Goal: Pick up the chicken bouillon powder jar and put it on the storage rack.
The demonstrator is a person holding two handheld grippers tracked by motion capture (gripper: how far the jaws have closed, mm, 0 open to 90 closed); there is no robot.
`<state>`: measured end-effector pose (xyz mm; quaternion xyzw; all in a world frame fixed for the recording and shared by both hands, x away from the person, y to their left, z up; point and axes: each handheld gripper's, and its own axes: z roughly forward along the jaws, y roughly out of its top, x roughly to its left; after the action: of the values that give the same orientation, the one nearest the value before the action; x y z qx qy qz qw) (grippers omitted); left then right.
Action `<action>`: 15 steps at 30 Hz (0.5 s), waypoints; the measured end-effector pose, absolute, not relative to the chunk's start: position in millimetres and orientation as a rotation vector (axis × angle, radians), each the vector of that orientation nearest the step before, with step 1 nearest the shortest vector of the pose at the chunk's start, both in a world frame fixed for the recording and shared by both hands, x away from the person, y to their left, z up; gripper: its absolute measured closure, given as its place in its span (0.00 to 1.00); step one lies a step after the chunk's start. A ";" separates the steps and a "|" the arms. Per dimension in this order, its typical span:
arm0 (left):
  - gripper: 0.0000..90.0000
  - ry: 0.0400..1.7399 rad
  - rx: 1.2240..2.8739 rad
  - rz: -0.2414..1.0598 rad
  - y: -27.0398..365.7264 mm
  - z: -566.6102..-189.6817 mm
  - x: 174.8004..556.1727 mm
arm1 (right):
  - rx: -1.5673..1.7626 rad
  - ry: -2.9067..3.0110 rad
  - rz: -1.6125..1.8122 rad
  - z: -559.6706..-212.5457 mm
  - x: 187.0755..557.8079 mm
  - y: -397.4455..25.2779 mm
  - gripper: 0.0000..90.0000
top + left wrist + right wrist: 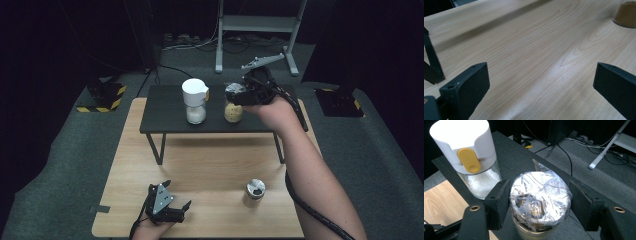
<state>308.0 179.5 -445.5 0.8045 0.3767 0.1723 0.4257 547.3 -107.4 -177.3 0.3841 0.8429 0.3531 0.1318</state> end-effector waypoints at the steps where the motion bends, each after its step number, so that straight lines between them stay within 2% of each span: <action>1: 0.01 0.941 2.012 0.431 179.5 -445.5 308.0 | 1.115 2.447 1.023 -177.2 547.3 -107.1 0.40; 15: 0.01 0.941 2.010 0.427 179.7 -445.5 308.2 | 1.118 2.451 1.008 -176.4 547.3 -105.9 0.39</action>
<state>308.2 179.7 -445.5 0.8044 0.3766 0.1707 0.4266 547.3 -105.9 -176.4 0.3852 0.8447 0.3474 0.1322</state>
